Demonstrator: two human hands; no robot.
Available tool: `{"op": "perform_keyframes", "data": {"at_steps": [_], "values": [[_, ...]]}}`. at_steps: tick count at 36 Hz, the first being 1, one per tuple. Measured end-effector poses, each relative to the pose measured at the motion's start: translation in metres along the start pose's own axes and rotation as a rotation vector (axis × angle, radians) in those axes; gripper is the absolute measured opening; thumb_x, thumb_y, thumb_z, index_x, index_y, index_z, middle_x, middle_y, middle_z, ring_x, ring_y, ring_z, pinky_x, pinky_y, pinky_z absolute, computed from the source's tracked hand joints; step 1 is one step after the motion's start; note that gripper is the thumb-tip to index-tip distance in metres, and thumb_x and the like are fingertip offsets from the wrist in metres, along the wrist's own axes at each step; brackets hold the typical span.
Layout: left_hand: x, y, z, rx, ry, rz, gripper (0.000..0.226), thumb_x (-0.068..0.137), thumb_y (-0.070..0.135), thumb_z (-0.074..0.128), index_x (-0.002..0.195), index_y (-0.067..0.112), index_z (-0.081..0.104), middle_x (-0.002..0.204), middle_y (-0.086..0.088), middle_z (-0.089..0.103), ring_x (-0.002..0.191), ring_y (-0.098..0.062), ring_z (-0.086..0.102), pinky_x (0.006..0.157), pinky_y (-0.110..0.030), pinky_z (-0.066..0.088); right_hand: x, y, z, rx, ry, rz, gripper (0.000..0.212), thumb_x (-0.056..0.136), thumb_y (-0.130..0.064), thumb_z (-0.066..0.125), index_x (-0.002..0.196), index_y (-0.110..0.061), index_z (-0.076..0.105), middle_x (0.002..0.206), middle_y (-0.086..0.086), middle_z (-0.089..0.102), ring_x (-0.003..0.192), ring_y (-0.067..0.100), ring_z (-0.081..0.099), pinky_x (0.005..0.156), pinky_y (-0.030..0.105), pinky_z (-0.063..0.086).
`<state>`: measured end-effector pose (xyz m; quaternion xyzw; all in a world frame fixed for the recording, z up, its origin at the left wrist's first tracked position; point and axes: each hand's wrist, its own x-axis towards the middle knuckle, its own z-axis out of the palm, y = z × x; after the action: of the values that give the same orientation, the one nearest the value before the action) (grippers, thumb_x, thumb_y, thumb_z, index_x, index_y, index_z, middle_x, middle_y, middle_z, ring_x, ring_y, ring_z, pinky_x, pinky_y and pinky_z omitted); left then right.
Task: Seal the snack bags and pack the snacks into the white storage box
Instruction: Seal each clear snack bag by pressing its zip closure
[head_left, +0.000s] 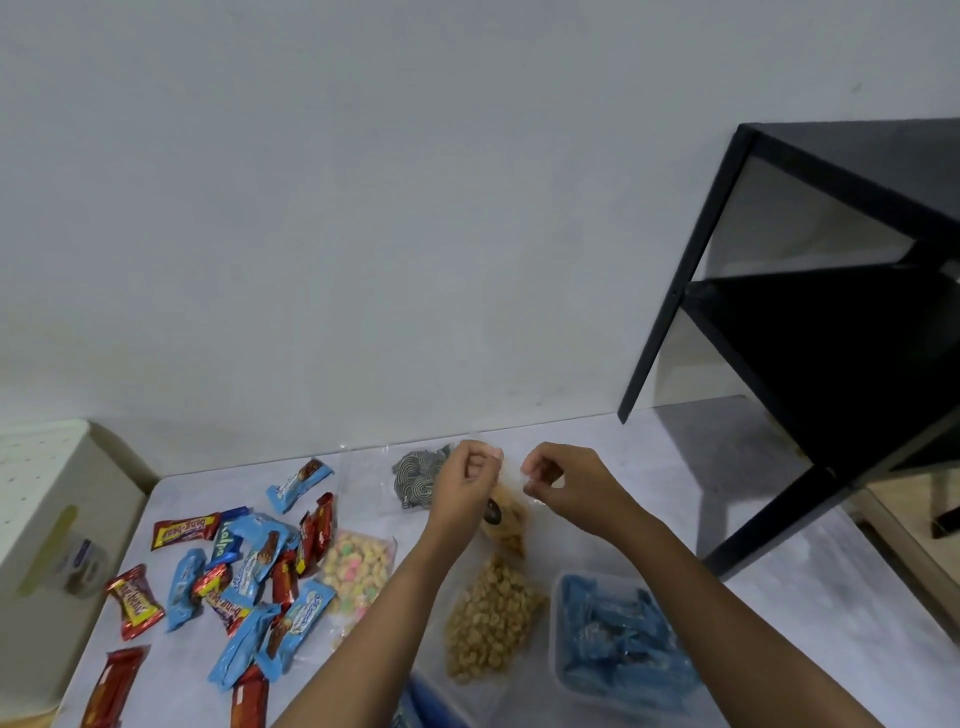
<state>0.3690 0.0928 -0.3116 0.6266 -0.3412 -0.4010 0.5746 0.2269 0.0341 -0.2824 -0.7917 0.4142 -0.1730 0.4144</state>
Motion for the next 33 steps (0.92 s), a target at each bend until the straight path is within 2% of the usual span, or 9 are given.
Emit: {"op": "perform_keyframes", "data": {"at_steps": [3,5,8,11,13,18,25,28,33], "values": [[0.008,-0.005,-0.004,0.089,0.102,0.070,0.026,0.087,0.019,0.063,0.111,0.016,0.053,0.095,0.006,0.055,0.085,-0.005,0.055,0.069,-0.005,0.043,0.010,0.004,-0.012,-0.029,0.020,-0.014,0.008,0.081,-0.007,0.066,0.084,-0.015,0.065,0.079,-0.004,0.064,0.074,0.009,0.058,0.067,0.010,0.046],[0.017,-0.007,-0.006,0.150,0.106,0.127,0.034,0.086,0.019,0.065,0.117,0.022,0.052,0.106,0.008,0.054,0.095,-0.004,0.054,0.074,-0.005,0.043,0.019,0.008,-0.021,-0.032,0.024,-0.021,0.008,0.081,-0.007,0.066,0.084,-0.014,0.067,0.081,-0.002,0.066,0.076,0.010,0.059,0.068,0.010,0.046],[0.030,-0.003,-0.005,0.237,0.119,0.201,0.018,0.085,0.018,0.065,0.098,0.031,0.062,0.099,0.006,0.062,0.087,-0.001,0.057,0.073,-0.012,0.044,0.036,0.015,-0.035,-0.037,0.044,-0.029,0.007,0.080,-0.007,0.068,0.084,-0.013,0.070,0.084,0.001,0.069,0.079,0.011,0.062,0.068,0.010,0.046],[0.044,0.001,-0.002,0.268,0.137,0.194,0.010,0.085,0.019,0.065,0.080,0.028,0.067,0.089,0.004,0.068,0.082,0.002,0.059,0.073,-0.013,0.046,0.054,0.025,-0.048,-0.005,0.129,-0.014,0.005,0.082,-0.010,0.068,0.084,-0.013,0.071,0.082,-0.005,0.068,0.078,0.005,0.063,0.069,0.007,0.047],[0.056,0.001,0.002,0.263,0.113,0.184,0.010,0.085,0.018,0.065,0.081,0.026,0.069,0.089,0.004,0.069,0.084,-0.001,0.062,0.078,-0.020,0.050,0.068,0.033,-0.055,0.037,0.231,0.005,0.003,0.081,-0.009,0.069,0.082,-0.011,0.071,0.077,-0.007,0.067,0.076,0.003,0.063,0.069,0.006,0.048],[0.089,0.000,0.021,0.290,0.138,0.179,0.013,0.088,0.012,0.060,0.093,0.015,0.072,0.091,0.004,0.070,0.087,-0.003,0.063,0.084,-0.028,0.053,0.101,0.057,-0.056,0.055,0.480,0.002,0.009,0.073,-0.003,0.074,0.071,-0.007,0.067,0.074,0.006,0.068,0.070,0.019,0.065,0.066,0.024,0.054],[0.119,0.002,0.036,0.212,0.300,0.162,0.009,0.084,0.011,0.066,0.084,0.017,0.072,0.080,0.005,0.070,0.078,-0.009,0.064,0.078,-0.027,0.053,0.136,0.063,-0.058,0.159,0.566,0.028,0.012,0.074,-0.008,0.075,0.067,-0.012,0.065,0.069,0.000,0.065,0.068,0.012,0.060,0.059,0.006,0.043],[0.127,0.003,0.038,0.234,0.341,0.169,0.007,0.084,0.012,0.067,0.083,0.018,0.072,0.077,0.007,0.070,0.076,-0.006,0.064,0.075,-0.020,0.052,0.144,0.062,-0.057,0.189,0.601,0.057,0.013,0.073,-0.010,0.076,0.067,-0.009,0.065,0.066,-0.001,0.063,0.063,0.009,0.057,0.057,0.003,0.041],[0.135,0.004,0.039,0.240,0.388,0.146,0.007,0.082,0.016,0.069,0.086,0.010,0.072,0.077,-0.004,0.070,0.074,-0.014,0.064,0.071,-0.016,0.050,0.151,0.061,-0.056,0.214,0.656,0.096,0.017,0.070,-0.014,0.079,0.066,-0.008,0.063,0.063,-0.001,0.060,0.058,0.009,0.053,0.054,0.003,0.040]]}}
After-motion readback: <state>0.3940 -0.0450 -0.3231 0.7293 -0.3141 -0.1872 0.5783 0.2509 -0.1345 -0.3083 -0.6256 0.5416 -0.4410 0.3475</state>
